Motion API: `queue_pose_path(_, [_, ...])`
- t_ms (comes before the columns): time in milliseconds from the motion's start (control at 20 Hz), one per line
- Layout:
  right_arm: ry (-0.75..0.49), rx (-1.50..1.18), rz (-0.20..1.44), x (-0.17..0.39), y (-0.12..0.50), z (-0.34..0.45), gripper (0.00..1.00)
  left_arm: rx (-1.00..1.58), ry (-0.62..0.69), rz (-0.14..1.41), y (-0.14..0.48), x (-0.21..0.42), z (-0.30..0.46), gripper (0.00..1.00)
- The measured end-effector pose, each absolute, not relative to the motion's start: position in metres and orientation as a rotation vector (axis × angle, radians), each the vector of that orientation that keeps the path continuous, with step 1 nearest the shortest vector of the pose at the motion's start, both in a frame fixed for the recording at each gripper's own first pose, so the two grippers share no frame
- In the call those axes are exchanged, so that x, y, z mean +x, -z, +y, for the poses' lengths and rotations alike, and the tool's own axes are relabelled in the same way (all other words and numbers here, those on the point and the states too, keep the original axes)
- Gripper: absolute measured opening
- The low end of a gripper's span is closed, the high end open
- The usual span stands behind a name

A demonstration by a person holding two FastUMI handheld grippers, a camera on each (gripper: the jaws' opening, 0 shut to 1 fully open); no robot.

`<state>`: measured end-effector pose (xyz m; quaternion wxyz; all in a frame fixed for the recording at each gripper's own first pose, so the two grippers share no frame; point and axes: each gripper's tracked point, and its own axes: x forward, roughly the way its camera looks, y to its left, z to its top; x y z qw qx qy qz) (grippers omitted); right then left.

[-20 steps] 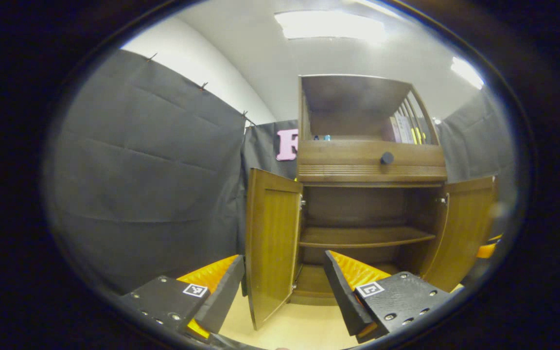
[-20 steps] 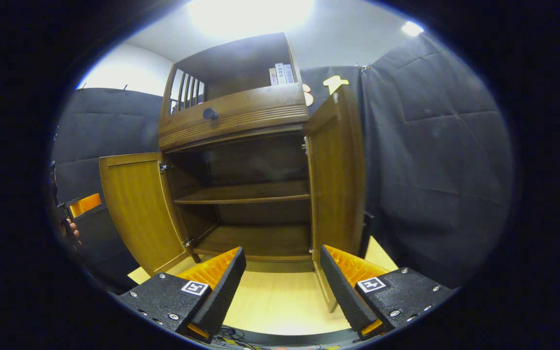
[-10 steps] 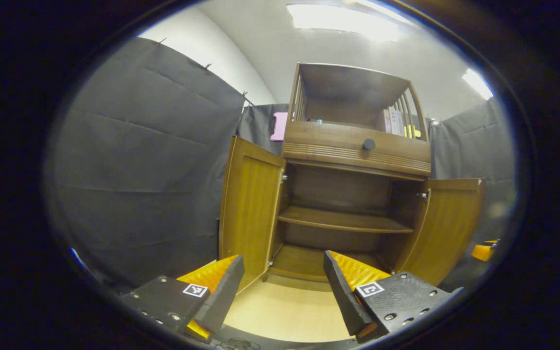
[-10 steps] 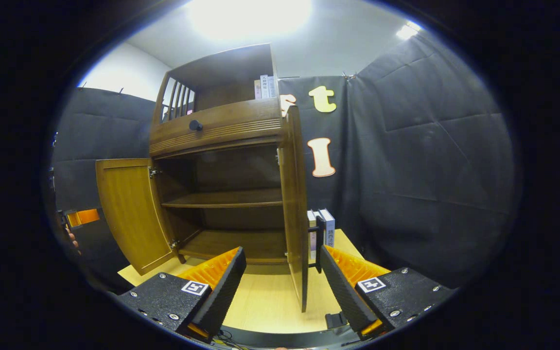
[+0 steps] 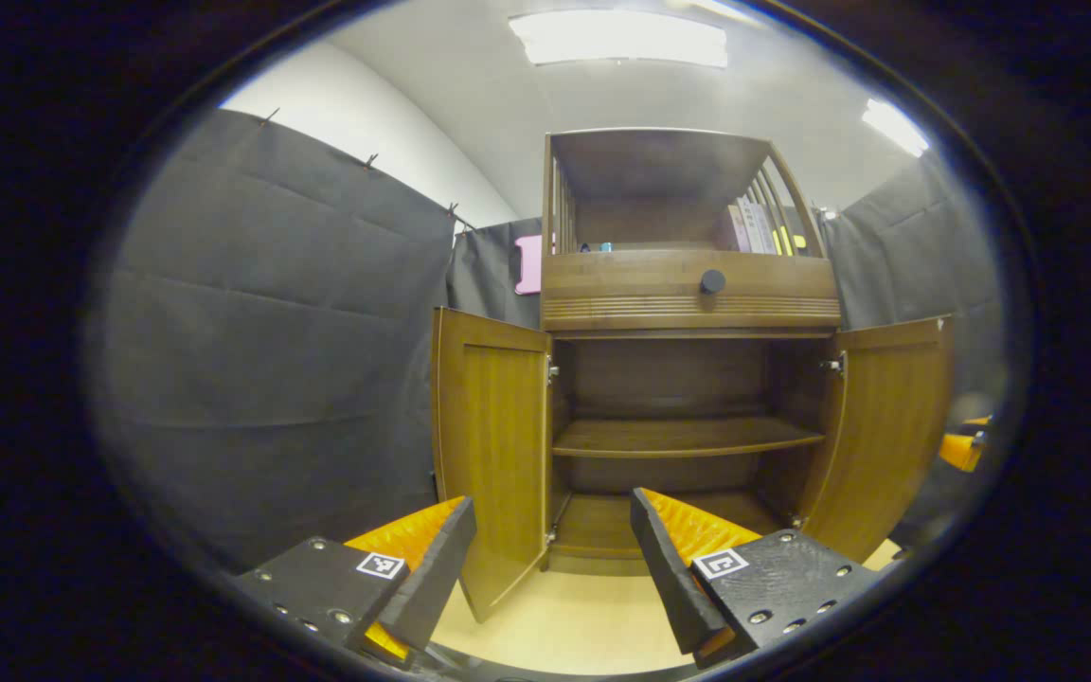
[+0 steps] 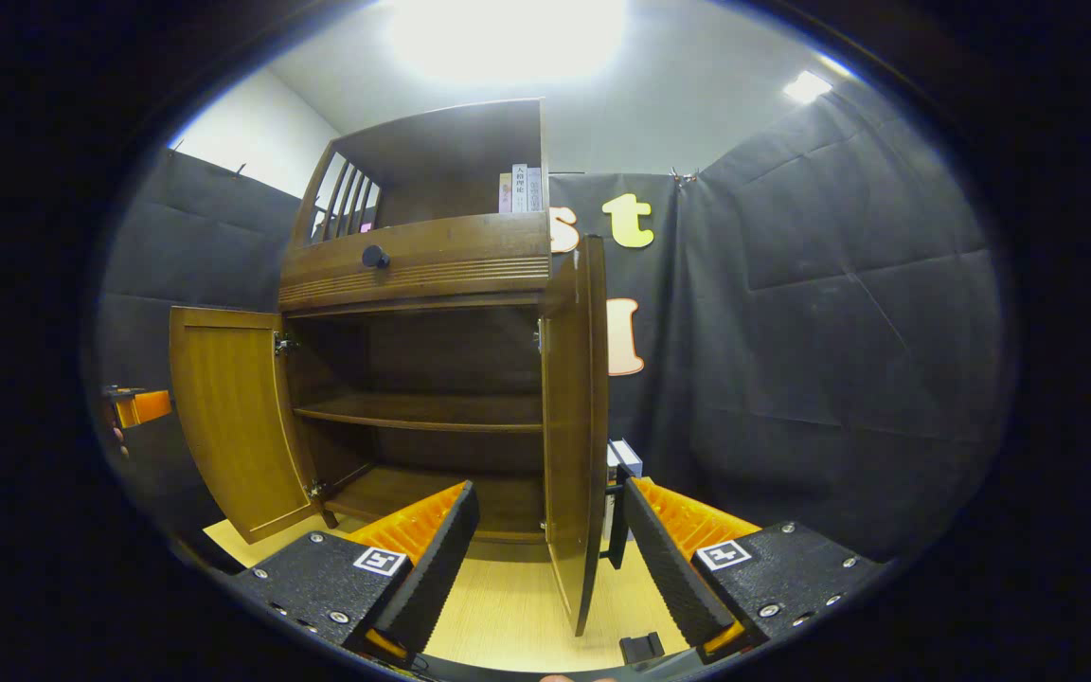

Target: Open the right door of the double-door shoe cabinet with the right hand, and open the left door with the left hand.

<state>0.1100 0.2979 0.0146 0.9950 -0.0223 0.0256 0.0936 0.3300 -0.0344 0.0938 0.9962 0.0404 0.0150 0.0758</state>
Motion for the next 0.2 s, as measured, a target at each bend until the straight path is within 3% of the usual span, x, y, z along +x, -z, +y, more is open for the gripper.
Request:
queue_pose_path(50, [-0.184,-0.042,0.048,0.113,-0.015,0.306,0.91,0.090,-0.153,0.026,-0.092,0.337,-0.034,0.97])
queue_pose_path(200, [-0.192,-0.044,0.058,0.117,-0.017,0.331,0.95,0.069,-0.105,0.024,-0.083,0.363,-0.043,0.94])
